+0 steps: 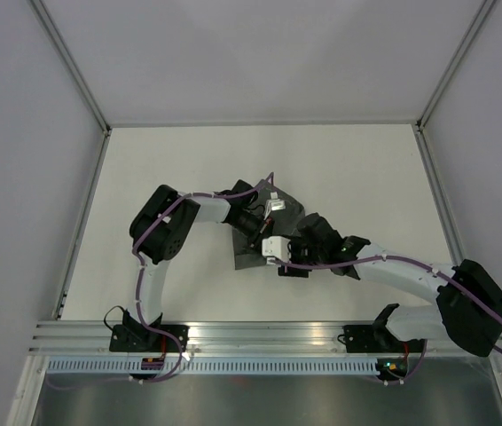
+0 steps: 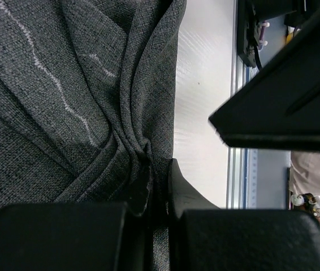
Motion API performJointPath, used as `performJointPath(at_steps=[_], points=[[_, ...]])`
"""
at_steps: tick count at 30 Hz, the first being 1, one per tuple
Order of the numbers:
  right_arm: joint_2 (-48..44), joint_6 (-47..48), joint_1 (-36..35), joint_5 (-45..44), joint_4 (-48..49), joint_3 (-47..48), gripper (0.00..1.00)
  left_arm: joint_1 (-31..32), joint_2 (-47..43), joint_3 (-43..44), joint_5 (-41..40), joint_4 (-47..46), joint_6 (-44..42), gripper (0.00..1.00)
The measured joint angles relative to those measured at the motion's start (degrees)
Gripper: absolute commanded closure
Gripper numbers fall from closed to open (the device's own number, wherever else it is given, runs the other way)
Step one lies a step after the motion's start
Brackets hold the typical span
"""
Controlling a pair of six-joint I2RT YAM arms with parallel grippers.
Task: Fold the napkin, place the utensils inside, and roll it up
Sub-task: Roll the napkin with the utensil
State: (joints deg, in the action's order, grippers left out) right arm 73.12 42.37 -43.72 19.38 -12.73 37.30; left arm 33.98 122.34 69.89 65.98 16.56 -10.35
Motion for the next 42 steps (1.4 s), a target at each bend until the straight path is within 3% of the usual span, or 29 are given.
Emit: performJointPath(at_steps=[5, 15, 17, 24, 29, 33, 38, 42], points=[[2.54, 0.72, -6.58, -6.45, 6.29, -2.86, 0.38, -0.15, 0.83, 0.61, 1.01, 1.29, 0.0, 0.98], [7.85, 2.43, -9.6, -14.36, 13.66, -4.04, 0.39, -0.15, 1.42, 1.11, 1.73, 2.91, -0.02, 0.98], [8.55, 2.71, -9.73, -15.19, 14.56, -4.33, 0.45, -0.15, 1.51, 1.25, 1.79, 3.19, -0.02, 0.98], [10.43, 3.52, -9.79, -17.05, 17.73, -4.7, 0.5, -0.15, 1.73, 1.55, 2.03, 4.09, -0.02, 0.98], [10.84, 3.82, -9.81, -17.9, 19.58, -5.55, 0.65, -0.15, 1.77, 1.55, 2.14, 4.37, -0.04, 0.98], [10.91, 4.04, -10.16, -18.16, 20.26, -6.16, 0.8, -0.22, 1.77, 1.6, 2.14, 4.55, -0.04, 0.89], [10.93, 3.82, -10.05, -18.03, 20.37, -6.21, 0.87, -0.44, 1.79, 1.77, 1.81, 4.7, 0.0, 0.74], [10.93, 3.39, -8.94, -16.31, 20.0, -5.99, 0.89, -0.92, 1.77, 1.95, 1.75, 4.81, 1.03, 0.7]])
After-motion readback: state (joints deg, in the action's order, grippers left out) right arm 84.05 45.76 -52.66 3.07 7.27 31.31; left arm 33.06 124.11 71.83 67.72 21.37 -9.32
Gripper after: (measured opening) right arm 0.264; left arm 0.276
